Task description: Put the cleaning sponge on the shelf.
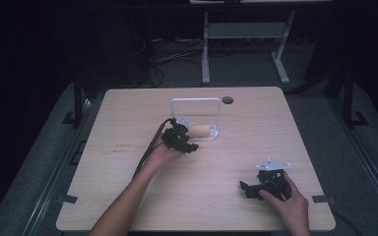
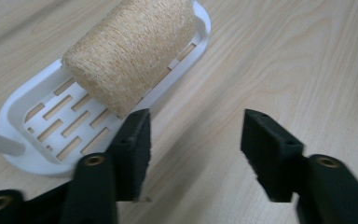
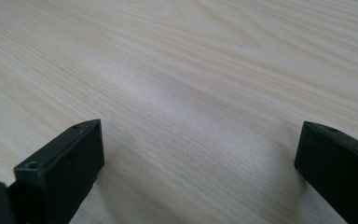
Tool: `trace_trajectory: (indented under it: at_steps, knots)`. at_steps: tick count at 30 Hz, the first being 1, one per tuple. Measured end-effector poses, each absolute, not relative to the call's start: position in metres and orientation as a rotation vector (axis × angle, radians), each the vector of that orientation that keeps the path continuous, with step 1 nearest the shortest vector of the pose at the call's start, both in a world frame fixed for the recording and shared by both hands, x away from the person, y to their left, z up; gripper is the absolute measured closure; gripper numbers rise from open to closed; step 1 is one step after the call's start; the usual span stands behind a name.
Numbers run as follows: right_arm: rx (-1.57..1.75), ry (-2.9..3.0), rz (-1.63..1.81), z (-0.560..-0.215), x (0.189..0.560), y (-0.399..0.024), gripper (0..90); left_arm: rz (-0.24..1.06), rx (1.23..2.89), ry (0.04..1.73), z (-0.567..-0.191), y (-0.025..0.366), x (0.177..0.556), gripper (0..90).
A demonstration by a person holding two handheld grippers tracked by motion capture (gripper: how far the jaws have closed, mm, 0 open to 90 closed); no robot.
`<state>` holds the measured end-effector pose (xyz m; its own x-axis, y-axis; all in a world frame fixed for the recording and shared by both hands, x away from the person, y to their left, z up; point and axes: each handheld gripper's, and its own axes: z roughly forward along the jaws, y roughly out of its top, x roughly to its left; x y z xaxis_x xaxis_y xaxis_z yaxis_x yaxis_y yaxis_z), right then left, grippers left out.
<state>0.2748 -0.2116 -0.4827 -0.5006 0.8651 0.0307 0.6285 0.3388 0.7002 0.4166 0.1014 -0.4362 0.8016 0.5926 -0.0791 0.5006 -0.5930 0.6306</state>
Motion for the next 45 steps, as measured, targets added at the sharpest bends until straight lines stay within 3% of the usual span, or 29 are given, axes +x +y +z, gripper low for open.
trace_trajectory:
  at_steps: [1,5,6,12,45]
  knots:
    - [1.323,2.262,0.948,-0.483,0.275,-0.212,0.9,0.185,2.316,0.807,-0.436,0.102,0.415,33.1]
    - [1.323,2.261,0.948,-0.483,0.275,-0.212,0.9,0.196,2.302,0.820,-0.435,0.107,0.412,26.4]
    - [1.323,2.261,0.948,-0.483,0.275,-0.212,0.9,0.199,2.302,0.823,-0.435,0.108,0.411,19.9]
    - [1.323,2.261,0.948,-0.483,0.275,-0.212,1.0,0.222,2.297,0.831,-0.432,0.117,0.404,14.7]
    - [1.323,2.261,0.948,-0.483,0.275,-0.212,0.9,0.348,2.218,0.843,-0.427,0.186,0.350,12.9]
